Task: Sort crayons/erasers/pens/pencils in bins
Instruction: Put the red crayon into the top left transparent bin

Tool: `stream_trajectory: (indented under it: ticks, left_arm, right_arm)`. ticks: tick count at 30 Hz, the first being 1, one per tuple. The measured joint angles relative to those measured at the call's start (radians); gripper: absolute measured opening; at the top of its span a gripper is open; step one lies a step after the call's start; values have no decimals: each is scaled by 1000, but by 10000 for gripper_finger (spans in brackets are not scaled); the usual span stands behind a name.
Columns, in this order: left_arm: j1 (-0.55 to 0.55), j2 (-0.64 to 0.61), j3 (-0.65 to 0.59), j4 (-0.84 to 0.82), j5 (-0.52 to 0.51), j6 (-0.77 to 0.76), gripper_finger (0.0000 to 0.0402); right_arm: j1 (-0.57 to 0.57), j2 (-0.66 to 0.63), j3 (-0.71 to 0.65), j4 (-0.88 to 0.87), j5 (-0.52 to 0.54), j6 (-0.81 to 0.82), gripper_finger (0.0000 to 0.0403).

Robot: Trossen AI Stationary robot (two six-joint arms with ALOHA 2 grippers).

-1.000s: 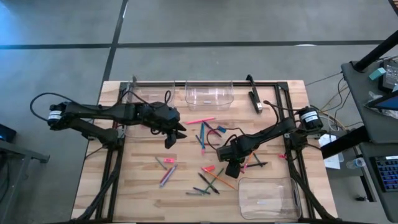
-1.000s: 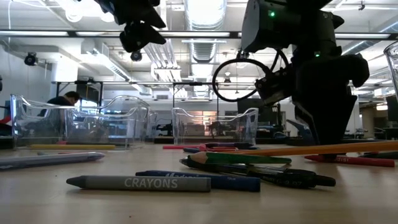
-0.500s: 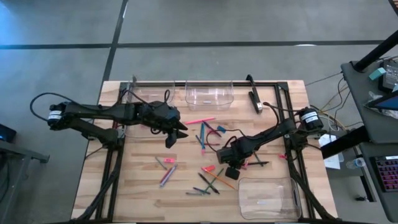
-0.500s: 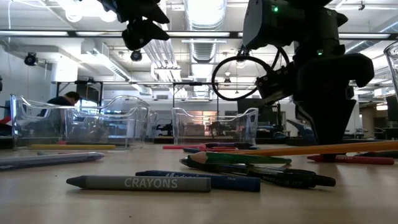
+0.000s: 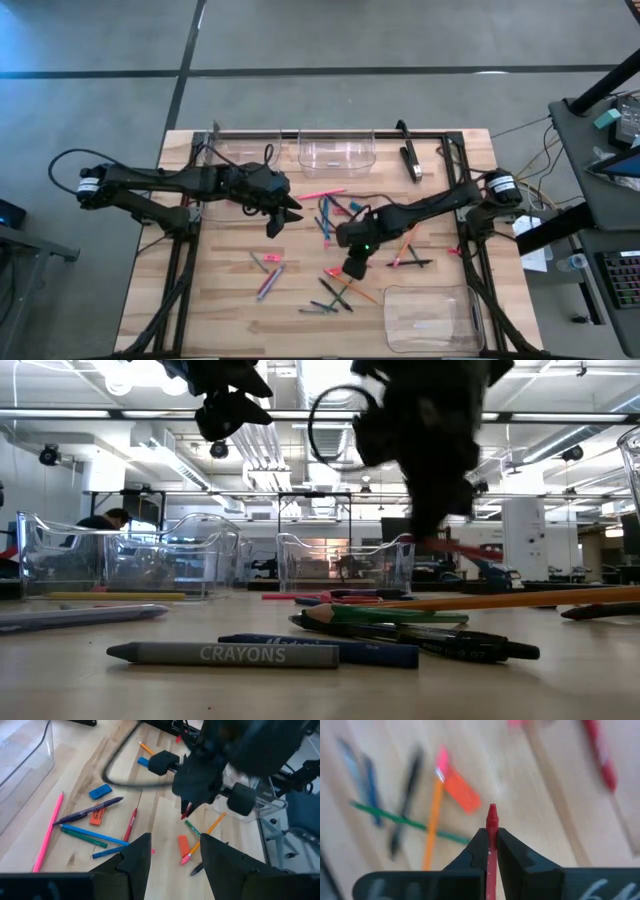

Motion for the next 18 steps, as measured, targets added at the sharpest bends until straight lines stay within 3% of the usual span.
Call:
stream_trajectory:
  ticks: [7, 13, 18]
  left_arm:
    - [0, 0, 0, 33, 4, -3, 154]
    - [-3, 0, 0, 160, 84, -26, 154]
    - [-5, 0, -3, 244, 92, -27, 159]
  right_arm:
    - [-73, -103, 5, 182, 0, 7, 16]
    - [-139, -179, 2, 344, 40, 7, 15]
    - [-191, -223, 2, 471, 58, 2, 15]
